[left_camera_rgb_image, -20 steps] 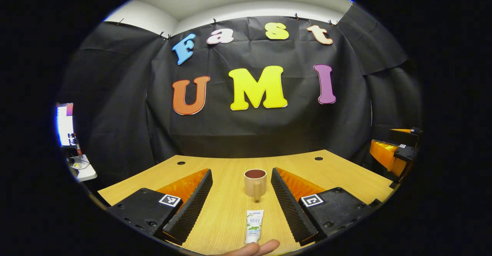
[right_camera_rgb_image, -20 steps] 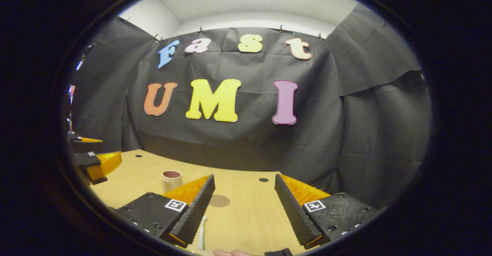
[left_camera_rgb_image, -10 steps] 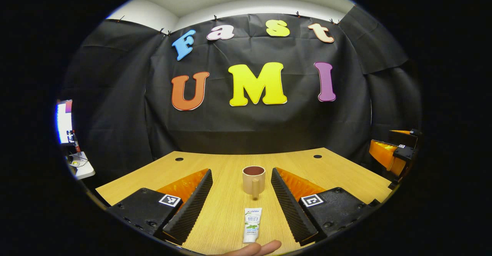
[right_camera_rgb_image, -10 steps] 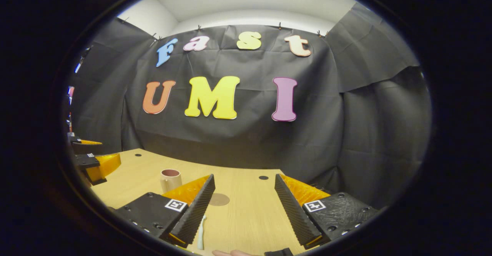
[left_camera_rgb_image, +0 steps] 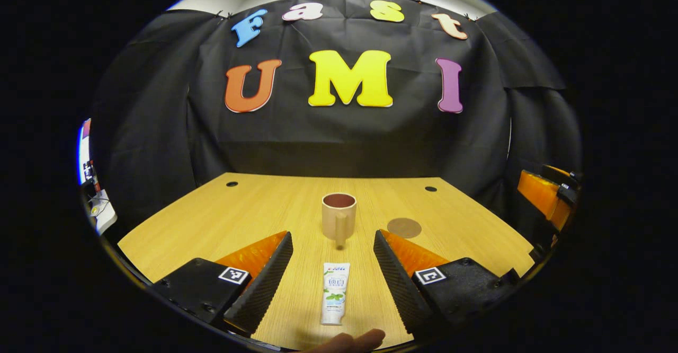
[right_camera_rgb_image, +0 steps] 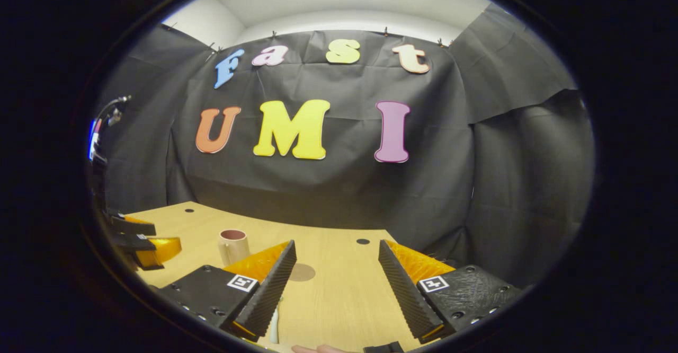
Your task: Put the toothbrush and toothpaste on the desktop into the cup, then pick up the cup and place it on the coaster on the desktop.
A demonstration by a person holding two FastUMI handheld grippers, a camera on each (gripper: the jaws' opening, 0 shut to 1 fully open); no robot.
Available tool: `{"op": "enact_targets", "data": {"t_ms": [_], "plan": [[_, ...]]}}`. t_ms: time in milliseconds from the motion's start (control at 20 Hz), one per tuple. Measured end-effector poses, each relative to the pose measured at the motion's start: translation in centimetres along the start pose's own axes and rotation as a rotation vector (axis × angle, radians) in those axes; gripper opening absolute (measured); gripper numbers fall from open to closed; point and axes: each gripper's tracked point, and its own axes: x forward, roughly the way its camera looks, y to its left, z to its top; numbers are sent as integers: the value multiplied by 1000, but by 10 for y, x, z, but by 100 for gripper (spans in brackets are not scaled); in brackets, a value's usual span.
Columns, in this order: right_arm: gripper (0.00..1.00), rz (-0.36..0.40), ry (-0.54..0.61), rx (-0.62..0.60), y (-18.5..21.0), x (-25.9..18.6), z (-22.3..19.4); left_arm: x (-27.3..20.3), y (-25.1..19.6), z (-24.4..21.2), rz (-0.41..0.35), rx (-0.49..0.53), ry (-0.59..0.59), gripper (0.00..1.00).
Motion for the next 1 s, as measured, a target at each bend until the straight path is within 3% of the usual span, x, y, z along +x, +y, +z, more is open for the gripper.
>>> {"op": "enact_targets", "data": {"t_ms": [200, 400, 750, 1000], "plan": [[95, -7, 14, 12, -5, 4, -4, 13, 10, -46, 40, 31, 111, 98], [93, -10, 36, 21, -6, 9, -10, 18, -3, -96, -5, 20, 248, 98], [96, -6, 63, 0, 0, 13, -20, 25, 0, -126, 0, 15, 350, 96], [95, -12, 71, -12, 0, 18, -24, 30, -3, -143, -14, 0, 382, 83]]}}
